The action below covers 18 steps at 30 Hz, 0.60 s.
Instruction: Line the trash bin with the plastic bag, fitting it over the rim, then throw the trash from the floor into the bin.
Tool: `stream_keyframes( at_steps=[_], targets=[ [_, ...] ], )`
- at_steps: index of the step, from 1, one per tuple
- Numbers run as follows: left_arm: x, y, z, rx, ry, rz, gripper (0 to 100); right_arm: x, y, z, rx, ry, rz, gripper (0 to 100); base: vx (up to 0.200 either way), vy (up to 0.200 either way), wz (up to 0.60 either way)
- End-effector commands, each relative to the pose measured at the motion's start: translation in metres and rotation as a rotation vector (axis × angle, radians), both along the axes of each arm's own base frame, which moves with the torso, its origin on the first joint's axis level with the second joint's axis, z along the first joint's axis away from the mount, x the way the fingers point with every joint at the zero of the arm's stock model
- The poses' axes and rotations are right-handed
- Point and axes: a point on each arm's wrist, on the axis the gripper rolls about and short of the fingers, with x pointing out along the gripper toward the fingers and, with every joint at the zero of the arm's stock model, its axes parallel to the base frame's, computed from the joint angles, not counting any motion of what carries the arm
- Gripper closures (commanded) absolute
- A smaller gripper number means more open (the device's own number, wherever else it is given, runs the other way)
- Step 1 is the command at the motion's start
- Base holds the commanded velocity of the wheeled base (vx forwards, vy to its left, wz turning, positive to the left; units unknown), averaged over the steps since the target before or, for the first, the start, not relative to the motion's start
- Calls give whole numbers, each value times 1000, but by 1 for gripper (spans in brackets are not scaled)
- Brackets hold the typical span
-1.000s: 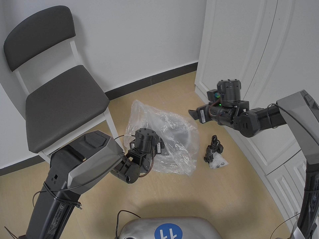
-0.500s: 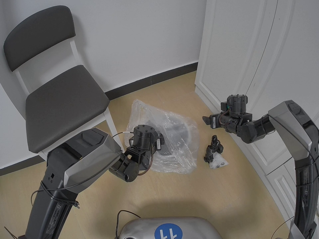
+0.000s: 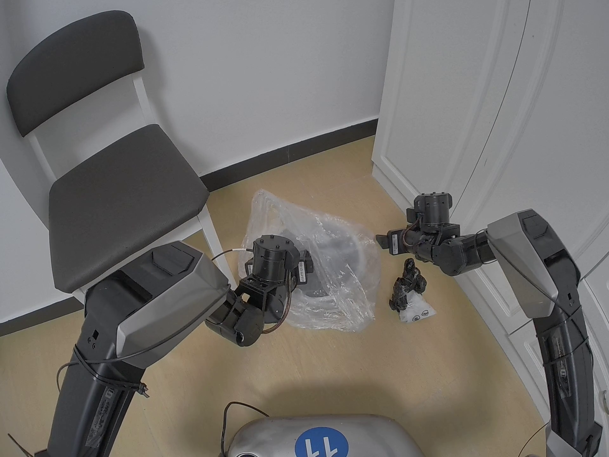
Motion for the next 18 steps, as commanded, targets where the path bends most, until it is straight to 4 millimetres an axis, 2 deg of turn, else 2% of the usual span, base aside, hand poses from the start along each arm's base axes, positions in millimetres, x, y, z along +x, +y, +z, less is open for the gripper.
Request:
stream_keyframes(
  at_steps=[1,9,15,18],
  targets=[
    [-1,0,2,-1,-2,0,0,7,14,-22,-5,21,21,0,0,0,0],
    [0,2,5,-5,-7,3,0,6,36,-13,0,5,61,0,0,0,0],
    [0,2,6,-7,-8,4,0,1,63,-8,5,-13,110,0,0,0,0],
    [0,2,6,-7,-8,4,0,-2,68,-19,-10,30,121,0,0,0,0]
  ],
)
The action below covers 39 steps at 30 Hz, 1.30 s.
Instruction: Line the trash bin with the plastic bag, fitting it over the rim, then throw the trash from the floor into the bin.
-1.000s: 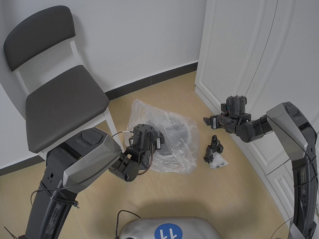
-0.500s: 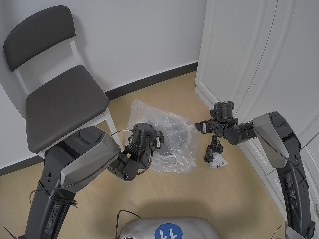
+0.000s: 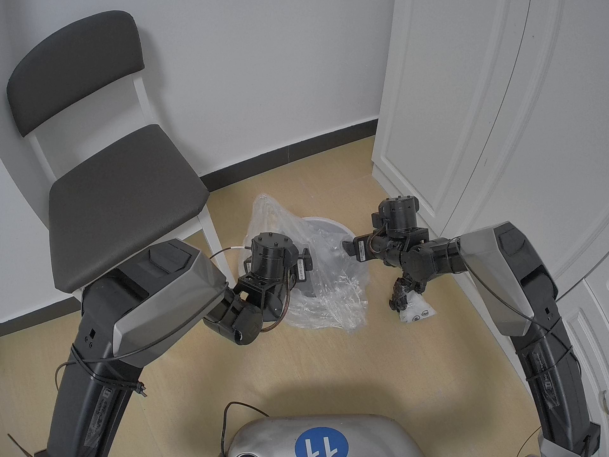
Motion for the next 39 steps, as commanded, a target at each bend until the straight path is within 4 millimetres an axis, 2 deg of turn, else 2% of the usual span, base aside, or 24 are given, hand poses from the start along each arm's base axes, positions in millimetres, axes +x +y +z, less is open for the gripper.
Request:
stream_keyframes(
  at_steps=[1,8,15,26,36,39],
  targets=[
    [0,0,1,-5,-6,1,0,-5,12,-23,-32,69,31,0,0,0,0],
    [-1,0,1,-8,-14,-1,0,-7,18,-38,-51,88,67,0,0,0,0],
    [-1,0,1,-10,-17,-3,0,-6,18,-40,-49,82,67,0,0,0,0],
    [0,-1,2,-17,-29,-1,0,1,5,-65,-52,80,44,0,0,0,0],
    [0,-1,2,-19,-33,-1,0,4,7,-54,-7,9,67,0,0,0,0],
    [0,-1,3,-20,-34,-1,0,4,8,-39,3,-14,54,0,0,0,0]
  ],
)
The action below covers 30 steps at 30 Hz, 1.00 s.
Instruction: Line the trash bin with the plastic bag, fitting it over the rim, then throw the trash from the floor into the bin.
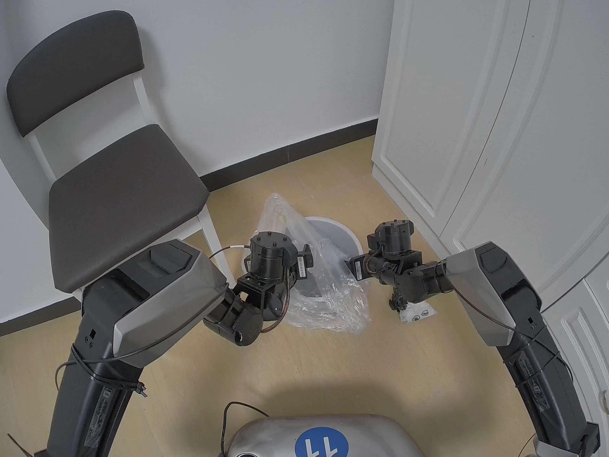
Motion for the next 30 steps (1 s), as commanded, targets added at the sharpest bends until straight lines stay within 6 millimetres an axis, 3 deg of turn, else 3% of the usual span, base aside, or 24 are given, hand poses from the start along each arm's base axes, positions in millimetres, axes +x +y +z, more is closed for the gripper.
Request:
stream_keyframes(
  at_steps=[1,5,9,17,30],
  targets=[
    [0,0,0,1,1,1,0,0,2,16,10,-22,-5,0,0,0,0],
    [0,0,0,1,1,1,0,-1,1,37,28,-49,-18,0,0,0,0],
    [0,1,0,0,-1,2,0,-5,-3,73,30,-87,-51,0,0,0,0],
    [0,1,0,0,-1,2,0,-27,-14,99,10,-51,-58,0,0,0,0],
    [1,3,9,-9,-15,8,0,-52,-5,101,-50,-5,-18,0,0,0,0]
  ],
)
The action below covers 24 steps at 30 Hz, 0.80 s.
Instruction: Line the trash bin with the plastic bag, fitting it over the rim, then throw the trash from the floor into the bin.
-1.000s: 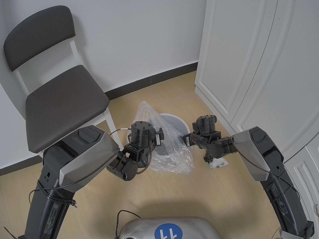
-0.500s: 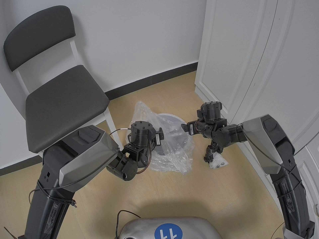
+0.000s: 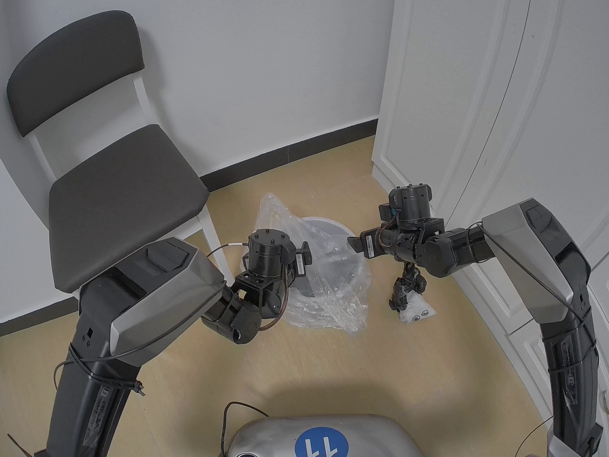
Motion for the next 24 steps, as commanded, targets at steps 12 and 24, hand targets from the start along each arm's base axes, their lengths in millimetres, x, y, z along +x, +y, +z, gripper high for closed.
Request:
stream_keyframes(
  at_steps=[12,24],
  targets=[
    [0,1,3,-3,-4,3,0,18,-23,-57,-174,70,-75,0,0,0,0],
    [0,1,2,-2,-3,1,0,40,11,-103,-29,50,-66,0,0,0,0]
  ],
)
